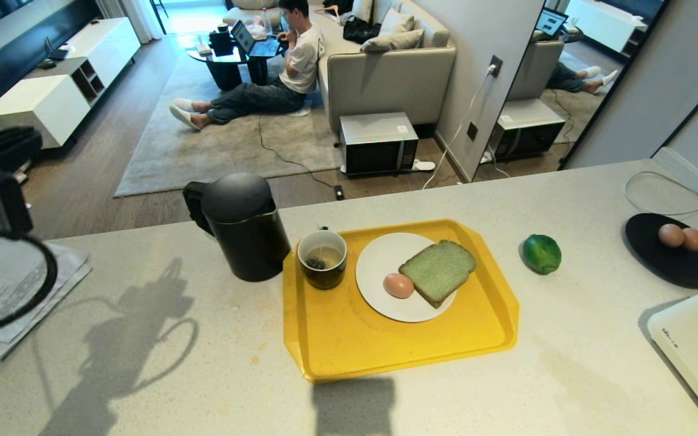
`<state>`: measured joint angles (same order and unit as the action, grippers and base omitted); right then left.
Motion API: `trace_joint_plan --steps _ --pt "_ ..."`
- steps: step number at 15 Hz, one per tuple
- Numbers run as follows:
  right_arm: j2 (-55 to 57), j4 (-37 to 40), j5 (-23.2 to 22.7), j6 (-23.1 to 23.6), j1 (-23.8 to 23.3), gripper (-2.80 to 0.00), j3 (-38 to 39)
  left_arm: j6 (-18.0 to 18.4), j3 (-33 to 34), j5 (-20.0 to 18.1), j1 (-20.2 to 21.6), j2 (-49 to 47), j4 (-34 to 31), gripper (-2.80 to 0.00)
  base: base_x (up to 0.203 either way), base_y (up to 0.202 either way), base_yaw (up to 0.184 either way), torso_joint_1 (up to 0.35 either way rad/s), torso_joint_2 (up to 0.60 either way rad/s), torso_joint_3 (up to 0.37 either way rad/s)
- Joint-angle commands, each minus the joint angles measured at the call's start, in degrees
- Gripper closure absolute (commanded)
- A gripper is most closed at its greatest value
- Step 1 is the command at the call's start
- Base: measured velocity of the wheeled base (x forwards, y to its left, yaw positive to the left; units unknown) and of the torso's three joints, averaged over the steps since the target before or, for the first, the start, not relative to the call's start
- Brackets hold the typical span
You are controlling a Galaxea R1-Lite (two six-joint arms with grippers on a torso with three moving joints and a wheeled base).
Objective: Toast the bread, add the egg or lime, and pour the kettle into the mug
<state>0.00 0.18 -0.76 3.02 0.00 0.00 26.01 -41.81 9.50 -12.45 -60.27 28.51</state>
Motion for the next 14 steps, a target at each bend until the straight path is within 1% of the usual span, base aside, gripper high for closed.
trace_joint_plan --steps 1,4,5,8,9,10,11,14 --pt "0.1 0.0 0.0 0.1 0.0 0.0 0.1 1.0 9.7 0.0 0.0 11.9 -3.0 0.0 0.0 0.0 0.0 0.0 0.0 0.0" --pt "0.1 0.0 0.0 0.1 0.0 0.0 0.1 1.5 21.9 -0.2 0.2 19.3 -4.5 0.0 0.0 0.0 0.0 0.0 0.0 0.0" --pt "0.1 0.0 0.0 0.1 0.0 0.0 0.1 1.5 26.1 -0.2 0.8 22.4 -4.6 0.0 0.0 0.0 0.0 0.0 0.0 0.0" --pt "0.1 0.0 0.0 0.1 0.0 0.0 0.1 0.9 37.6 -0.4 5.9 32.2 -4.8 0.0 0.0 0.0 0.0 0.0 0.0 0.0" --pt "0.1 0.0 0.0 0.1 0.0 0.0 0.1 0.1 40.9 -0.5 7.3 34.8 -5.1 0.0 0.0 0.0 0.0 0.0 0.0 0.0" --pt "0.1 0.0 0.0 0.1 0.0 0.0 0.1 -0.9 41.7 -0.6 8.1 36.9 -7.4 0.0 0.0 0.0 0.0 0.0 0.0 0.0" --pt "0.1 0.0 0.0 0.1 0.0 0.0 0.1 -1.8 41.8 -0.8 8.6 39.0 -11.0 0.0 0.0 0.0 0.0 0.0 0.0 0.0" --pt "0.1 0.0 0.0 0.1 0.0 0.0 0.1 -4.2 41.8 -1.0 9.1 44.4 -19.9 0.0 0.0 0.0 0.0 0.0 0.0 0.0"
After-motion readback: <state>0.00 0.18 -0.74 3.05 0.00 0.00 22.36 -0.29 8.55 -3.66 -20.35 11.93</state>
